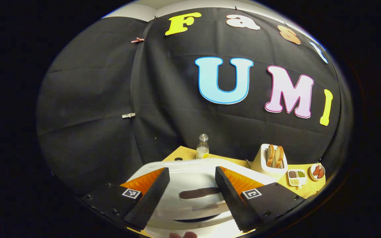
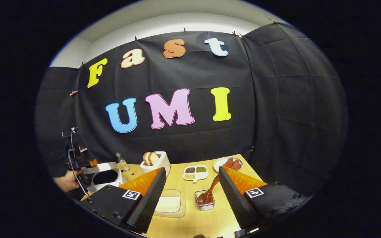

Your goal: Close the left gripper, press the button to open the rice cooker; take a wooden spoon from the chopstick holder with the right hand, scoop a spoonful of rice and pour it into the rice cooker, then put the wooden spoon back into the chopstick holder.

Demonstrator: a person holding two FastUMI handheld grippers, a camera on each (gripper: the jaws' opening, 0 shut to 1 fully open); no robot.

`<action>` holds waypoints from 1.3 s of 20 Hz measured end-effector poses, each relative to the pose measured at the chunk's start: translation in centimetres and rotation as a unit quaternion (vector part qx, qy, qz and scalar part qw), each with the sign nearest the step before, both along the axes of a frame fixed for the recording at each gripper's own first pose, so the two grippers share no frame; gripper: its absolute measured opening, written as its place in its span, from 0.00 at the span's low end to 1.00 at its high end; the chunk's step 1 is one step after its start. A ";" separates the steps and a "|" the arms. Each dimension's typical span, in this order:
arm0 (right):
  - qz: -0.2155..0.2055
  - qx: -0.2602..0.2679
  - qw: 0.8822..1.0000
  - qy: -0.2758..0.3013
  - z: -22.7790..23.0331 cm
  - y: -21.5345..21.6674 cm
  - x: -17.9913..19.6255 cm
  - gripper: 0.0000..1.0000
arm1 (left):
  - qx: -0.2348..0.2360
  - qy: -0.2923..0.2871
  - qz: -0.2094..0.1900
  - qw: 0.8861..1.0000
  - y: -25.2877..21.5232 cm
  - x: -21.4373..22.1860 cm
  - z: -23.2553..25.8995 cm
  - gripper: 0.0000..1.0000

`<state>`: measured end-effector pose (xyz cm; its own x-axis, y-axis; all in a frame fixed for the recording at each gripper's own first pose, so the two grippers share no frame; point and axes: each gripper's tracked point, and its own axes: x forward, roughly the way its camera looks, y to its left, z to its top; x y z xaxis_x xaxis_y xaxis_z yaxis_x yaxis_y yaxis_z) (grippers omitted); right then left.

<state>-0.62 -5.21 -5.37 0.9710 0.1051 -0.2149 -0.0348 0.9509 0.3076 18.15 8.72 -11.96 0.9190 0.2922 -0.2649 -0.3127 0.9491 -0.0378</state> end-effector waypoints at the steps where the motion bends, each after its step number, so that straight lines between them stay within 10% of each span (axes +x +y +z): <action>1: 0.002 0.000 1.000 0.000 0.0 0.0 0.0 0.98 | -0.002 0.005 0.005 1.000 -0.2 -0.3 -0.6 0.96; 26: 0.025 -0.018 0.999 0.019 -1.1 1.6 -1.0 0.98 | -0.012 0.084 0.042 0.995 -2.3 -2.9 -9.1 0.98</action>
<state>-1.63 -3.65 -6.43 0.9559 0.1453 -0.2553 -0.0721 0.9586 0.2757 15.23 6.40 -21.01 0.8334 0.3590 -0.4202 -0.3955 0.9185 0.0003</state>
